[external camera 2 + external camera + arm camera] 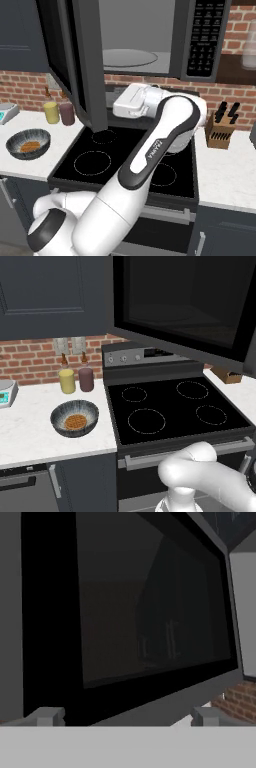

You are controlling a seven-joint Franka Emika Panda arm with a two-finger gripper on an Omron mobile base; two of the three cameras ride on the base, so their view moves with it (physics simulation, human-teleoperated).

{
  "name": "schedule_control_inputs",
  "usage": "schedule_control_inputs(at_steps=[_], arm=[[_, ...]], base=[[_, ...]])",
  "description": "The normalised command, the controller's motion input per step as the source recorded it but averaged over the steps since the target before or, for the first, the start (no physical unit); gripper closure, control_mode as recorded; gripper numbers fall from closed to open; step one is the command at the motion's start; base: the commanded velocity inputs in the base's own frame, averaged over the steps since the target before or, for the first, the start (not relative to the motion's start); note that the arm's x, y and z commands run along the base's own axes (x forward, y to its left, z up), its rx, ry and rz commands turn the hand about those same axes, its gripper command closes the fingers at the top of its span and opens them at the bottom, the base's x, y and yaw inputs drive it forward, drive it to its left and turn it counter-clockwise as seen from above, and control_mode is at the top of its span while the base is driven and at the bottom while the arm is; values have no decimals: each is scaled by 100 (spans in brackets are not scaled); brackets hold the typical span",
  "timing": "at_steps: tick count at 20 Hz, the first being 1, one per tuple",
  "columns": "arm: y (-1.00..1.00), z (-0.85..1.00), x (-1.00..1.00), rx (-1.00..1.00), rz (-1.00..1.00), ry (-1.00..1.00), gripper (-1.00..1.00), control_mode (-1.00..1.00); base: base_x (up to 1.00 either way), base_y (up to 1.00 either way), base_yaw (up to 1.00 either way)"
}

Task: Open the microwave, place the bowl with waffle inside the microwave, then close the microwave door and turn it on.

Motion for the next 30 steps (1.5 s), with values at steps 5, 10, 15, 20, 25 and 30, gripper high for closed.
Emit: schedule_control_inputs(at_steps=[5, 10, 15, 20, 25, 30], arm=[[35, 0, -1, 0, 3, 3, -100, -100], [38, 0, -25, 1, 3, 3, -100, -100], [51, 0, -49, 0, 0, 1, -100, -100], [69, 0, -56, 0, 0, 0, -100, -100], [84, 0, -48, 0, 0, 0, -100, -100], [90, 0, -32, 0, -1, 1, -100, -100]], base=[[0, 0, 0], [0, 0, 0], [0, 0, 0], [0, 0, 0], [0, 0, 0], [0, 0, 0]])
